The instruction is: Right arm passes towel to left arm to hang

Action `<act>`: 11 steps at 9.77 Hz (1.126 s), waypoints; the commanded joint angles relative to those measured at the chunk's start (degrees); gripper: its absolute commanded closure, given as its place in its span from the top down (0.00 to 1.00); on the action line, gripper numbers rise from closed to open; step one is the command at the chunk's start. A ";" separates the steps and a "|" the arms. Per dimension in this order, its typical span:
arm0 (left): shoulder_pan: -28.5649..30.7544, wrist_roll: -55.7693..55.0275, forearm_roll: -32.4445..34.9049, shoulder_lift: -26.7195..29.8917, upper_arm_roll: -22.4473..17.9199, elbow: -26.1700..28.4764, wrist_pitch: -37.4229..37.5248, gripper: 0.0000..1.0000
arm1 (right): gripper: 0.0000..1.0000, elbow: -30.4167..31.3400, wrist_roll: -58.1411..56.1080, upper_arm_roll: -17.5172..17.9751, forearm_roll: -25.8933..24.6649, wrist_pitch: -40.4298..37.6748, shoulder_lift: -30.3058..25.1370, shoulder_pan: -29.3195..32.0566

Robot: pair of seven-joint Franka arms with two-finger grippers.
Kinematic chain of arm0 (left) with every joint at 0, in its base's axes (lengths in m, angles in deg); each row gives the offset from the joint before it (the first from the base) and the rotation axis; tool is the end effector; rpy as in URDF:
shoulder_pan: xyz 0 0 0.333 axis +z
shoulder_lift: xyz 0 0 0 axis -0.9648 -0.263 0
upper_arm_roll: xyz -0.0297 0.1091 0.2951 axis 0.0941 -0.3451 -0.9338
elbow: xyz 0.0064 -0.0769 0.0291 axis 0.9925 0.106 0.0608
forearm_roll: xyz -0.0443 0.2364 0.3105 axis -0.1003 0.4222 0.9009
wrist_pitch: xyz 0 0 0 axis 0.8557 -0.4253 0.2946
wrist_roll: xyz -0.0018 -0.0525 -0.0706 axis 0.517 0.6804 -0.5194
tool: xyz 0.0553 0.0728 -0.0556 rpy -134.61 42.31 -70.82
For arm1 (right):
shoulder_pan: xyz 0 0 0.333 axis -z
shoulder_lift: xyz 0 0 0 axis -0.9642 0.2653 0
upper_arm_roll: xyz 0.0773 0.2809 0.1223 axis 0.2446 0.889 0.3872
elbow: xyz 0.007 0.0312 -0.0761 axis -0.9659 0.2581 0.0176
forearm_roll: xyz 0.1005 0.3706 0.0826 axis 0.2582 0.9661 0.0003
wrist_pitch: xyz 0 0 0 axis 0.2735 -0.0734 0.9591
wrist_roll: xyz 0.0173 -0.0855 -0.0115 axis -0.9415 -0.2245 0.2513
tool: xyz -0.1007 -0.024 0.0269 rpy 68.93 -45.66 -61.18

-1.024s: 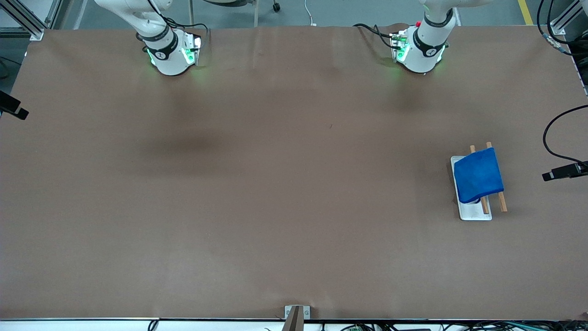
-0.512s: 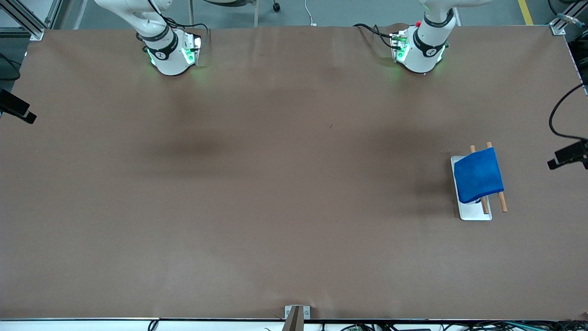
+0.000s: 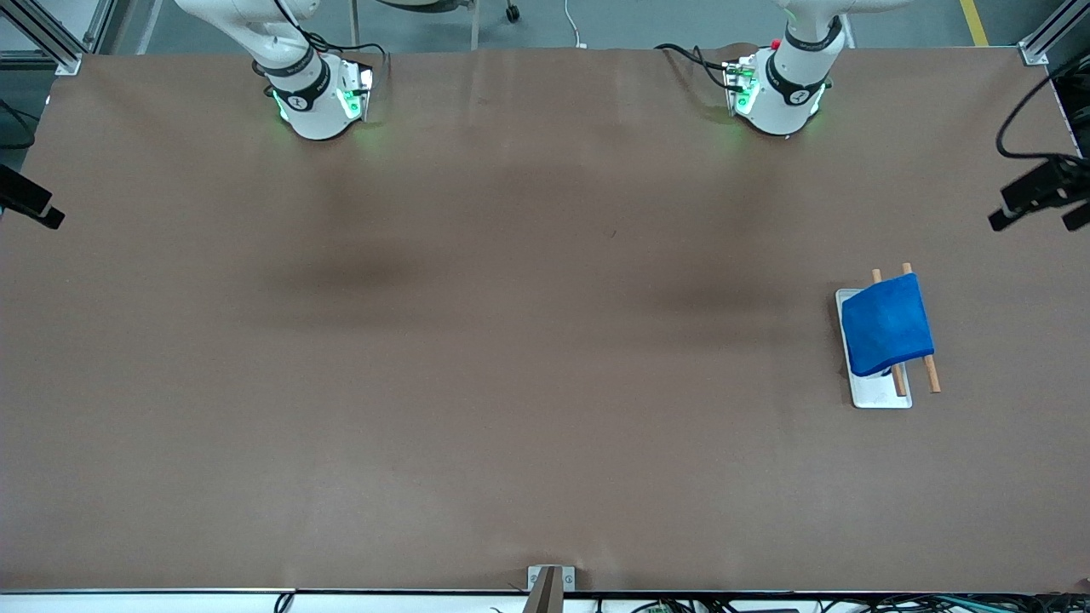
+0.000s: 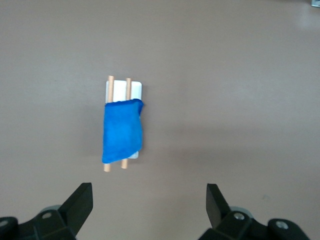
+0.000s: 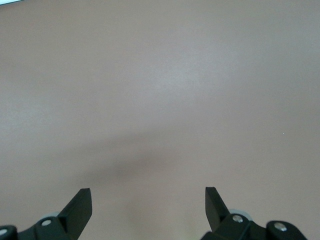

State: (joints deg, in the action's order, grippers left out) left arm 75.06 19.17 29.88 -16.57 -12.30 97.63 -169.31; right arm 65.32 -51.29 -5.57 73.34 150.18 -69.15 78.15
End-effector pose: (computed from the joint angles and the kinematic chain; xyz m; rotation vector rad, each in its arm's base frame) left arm 0.5352 0.0187 0.6478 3.0544 0.0415 0.1202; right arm 0.5344 -0.0784 0.6548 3.1044 -0.3311 0.0371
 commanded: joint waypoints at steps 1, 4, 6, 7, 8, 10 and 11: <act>0.57 0.10 1.13 -0.08 0.66 1.94 -0.05 1.00 | 1.00 0.43 -0.32 0.17 -1.07 -0.11 -0.62 0.24; 0.31 -0.08 3.14 -1.30 2.68 -2.26 3.80 1.00 | 1.00 0.34 -0.32 0.17 -0.54 0.33 -0.62 0.33; 0.31 0.01 3.67 -1.76 4.17 -2.90 5.04 0.99 | 1.00 0.34 -0.32 0.08 -0.54 0.24 -0.62 0.33; 0.48 0.01 3.59 -1.58 4.44 -2.99 6.17 0.99 | 1.00 0.43 -0.32 0.08 -0.54 0.24 -0.62 0.33; 0.40 -0.69 3.68 -1.75 4.53 -3.07 6.36 0.99 | 1.00 0.43 -0.32 0.08 -0.54 -0.02 -0.53 0.33; 0.66 -0.52 3.68 -2.45 4.44 -3.25 6.10 0.99 | 1.00 0.43 -0.32 0.08 -0.54 0.06 -0.53 0.33; 0.57 -0.69 4.29 -2.89 4.44 -3.25 6.10 0.99 | 1.00 0.43 -0.32 0.08 -0.54 0.07 -0.62 0.33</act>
State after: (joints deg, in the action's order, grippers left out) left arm 75.33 18.92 32.60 -17.50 -8.28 94.82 -164.24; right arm 65.32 -51.35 -5.63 73.31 150.29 -69.15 78.19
